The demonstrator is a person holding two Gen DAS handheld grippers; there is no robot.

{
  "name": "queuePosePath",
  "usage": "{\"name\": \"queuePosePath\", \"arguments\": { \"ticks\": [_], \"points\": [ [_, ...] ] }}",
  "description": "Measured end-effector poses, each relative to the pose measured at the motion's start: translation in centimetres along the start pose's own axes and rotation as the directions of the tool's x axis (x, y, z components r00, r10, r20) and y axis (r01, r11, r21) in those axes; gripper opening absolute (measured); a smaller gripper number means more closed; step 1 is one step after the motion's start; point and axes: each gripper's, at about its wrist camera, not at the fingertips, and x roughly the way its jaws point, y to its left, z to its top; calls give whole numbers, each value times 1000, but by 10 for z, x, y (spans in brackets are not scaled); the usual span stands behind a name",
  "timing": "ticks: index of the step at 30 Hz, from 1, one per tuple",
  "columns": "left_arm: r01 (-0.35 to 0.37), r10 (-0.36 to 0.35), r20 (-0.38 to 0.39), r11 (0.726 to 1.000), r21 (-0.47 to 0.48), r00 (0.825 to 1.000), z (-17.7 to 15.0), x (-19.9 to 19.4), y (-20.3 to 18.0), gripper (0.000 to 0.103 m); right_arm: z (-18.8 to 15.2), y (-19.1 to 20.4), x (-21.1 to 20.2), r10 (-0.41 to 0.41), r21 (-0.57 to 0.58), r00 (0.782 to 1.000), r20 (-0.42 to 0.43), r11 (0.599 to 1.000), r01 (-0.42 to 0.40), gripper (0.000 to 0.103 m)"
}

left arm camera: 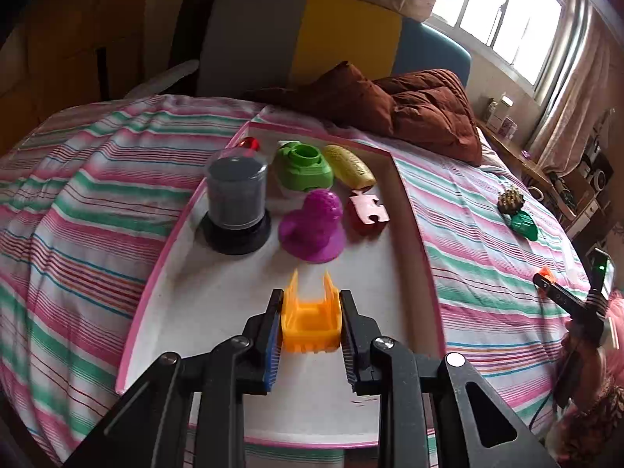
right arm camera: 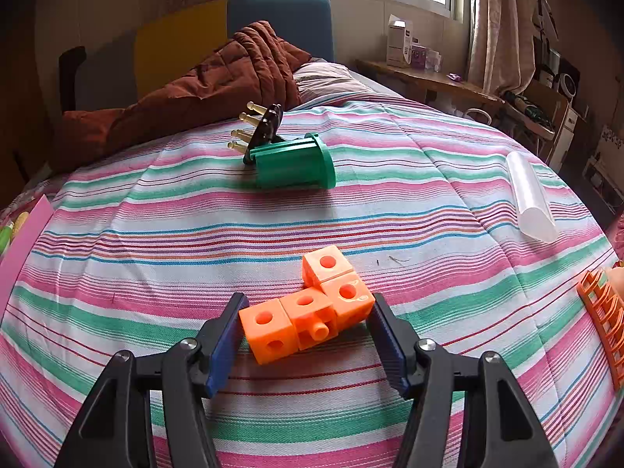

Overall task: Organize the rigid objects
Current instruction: 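Carry the orange scoop into the tray and open the left gripper while the right holds the cubes, then carry the orange cube block into the tray and open the right gripper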

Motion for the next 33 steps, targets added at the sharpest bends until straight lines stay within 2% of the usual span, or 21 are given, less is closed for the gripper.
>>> {"name": "queuePosePath", "arguments": {
  "ticks": [10, 11, 13, 15, 20, 27, 33],
  "points": [
    [-124, 124, 1, 992, 3, 992, 8, 14, 31, 27, 0, 2, -1, -14, -11, 1000, -2, 1000, 14, 63],
    [-126, 126, 6, 992, -13, 992, 9, 13, 34, 30, 0, 2, -1, -13, -11, 1000, -3, 1000, 13, 63],
    [-116, 117, 36, 993, -39, 992, 9, 6, 37, 46, 0, 2, -1, -15, -12, 1000, -3, 1000, 15, 63],
    [-136, 140, 84, 989, -53, 987, 6, -5, 37, 70, 0, 2, -1, -14, -12, 1000, -3, 1000, 14, 63],
    [-126, 138, 153, 988, -86, 979, -6, -27, 30, 91, 0, 1, 0, -12, -10, 1000, -6, 1000, 12, 63],
    [-32, 43, 172, 997, -67, 984, -19, -38, 9, 97, -1, 5, -4, -41, -31, 999, 15, 999, 41, 63],
    [-2, 4, 186, 1000, -9, 983, -28, -43, -12, 99, -4, 5, -20, 15, -24, 997, 73, 1000, -13, 62]
  ]
}}
